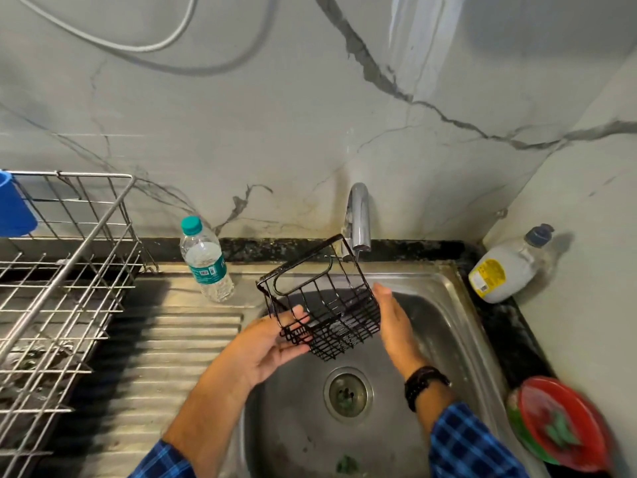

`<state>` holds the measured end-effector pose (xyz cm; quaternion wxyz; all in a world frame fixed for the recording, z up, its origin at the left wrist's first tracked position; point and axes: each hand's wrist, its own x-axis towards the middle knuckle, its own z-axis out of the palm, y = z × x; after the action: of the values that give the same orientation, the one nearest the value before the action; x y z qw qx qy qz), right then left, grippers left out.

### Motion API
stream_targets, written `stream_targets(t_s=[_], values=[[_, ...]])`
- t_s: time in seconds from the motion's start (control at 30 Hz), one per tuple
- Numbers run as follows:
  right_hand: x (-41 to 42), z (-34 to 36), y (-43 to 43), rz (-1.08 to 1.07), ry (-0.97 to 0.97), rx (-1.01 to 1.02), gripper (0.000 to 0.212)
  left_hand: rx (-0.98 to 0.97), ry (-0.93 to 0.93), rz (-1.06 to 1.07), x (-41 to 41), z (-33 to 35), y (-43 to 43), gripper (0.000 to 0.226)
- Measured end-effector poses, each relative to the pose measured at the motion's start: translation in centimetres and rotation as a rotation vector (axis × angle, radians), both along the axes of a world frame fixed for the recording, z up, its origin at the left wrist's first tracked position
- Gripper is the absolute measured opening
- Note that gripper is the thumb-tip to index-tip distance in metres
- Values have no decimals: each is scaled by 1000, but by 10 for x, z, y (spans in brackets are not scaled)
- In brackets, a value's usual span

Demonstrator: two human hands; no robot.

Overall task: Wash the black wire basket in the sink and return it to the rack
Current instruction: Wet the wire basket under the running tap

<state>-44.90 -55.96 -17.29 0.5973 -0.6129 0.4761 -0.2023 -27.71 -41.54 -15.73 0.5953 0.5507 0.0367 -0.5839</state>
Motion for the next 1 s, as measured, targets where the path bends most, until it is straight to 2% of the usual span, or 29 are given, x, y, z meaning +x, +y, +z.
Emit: stream_targets(t_s=[0.07,0.2,0.3,0.37,0.47,0.5,0.57,0.63,0.67,0.7,0.73,0.77,0.8,0.87,0.9,0.97,1.0], values=[[-2,3,-13,34,103,108,54,-33,65,-1,1,-7,7,54],[4,13,-20,21,133,259,62,-47,120,16,1,-16,9,41],[13,19,-13,-10,137,122,86,-30,27,-12,-5,-16,2,56],[17,26,1,-33,36,65,69,-27,-19,-35,-10,-17,-1,57],[9,30,26,-56,-114,-116,41,-62,-29,-44,-18,-19,4,41],[5,30,34,-50,-121,-183,41,-90,-10,-47,-19,-22,8,39],[-5,16,37,-68,-49,-235,61,-141,18,-40,-22,-26,20,38],[-20,2,21,-175,-10,-33,83,-193,-35,-64,-26,-27,33,35],[-28,-5,11,-212,-88,179,89,-213,-83,-87,-31,-25,38,27],[-36,-8,2,-212,-209,422,90,-240,-142,-105,-32,-28,40,21],[-41,-7,-4,-186,-290,607,87,-254,-175,-103,-33,-27,41,24],[-45,-2,-7,-147,-305,698,81,-259,-191,-119,-33,-34,42,21],[-47,2,-8,-117,-269,729,76,-276,-161,-119,-36,-28,41,13],[-49,4,-7,-132,-150,733,78,-287,-152,-131,-41,-27,37,66],[-49,2,-7,-166,-110,728,74,-306,-160,-150,-42,-27,39,71],[-50,-1,-5,-258,-117,724,55,-279,-335,-166,-44,-25,43,48],[-51,-2,-3,-305,-134,700,49,-211,-509,-171,-41,-23,46,40]])
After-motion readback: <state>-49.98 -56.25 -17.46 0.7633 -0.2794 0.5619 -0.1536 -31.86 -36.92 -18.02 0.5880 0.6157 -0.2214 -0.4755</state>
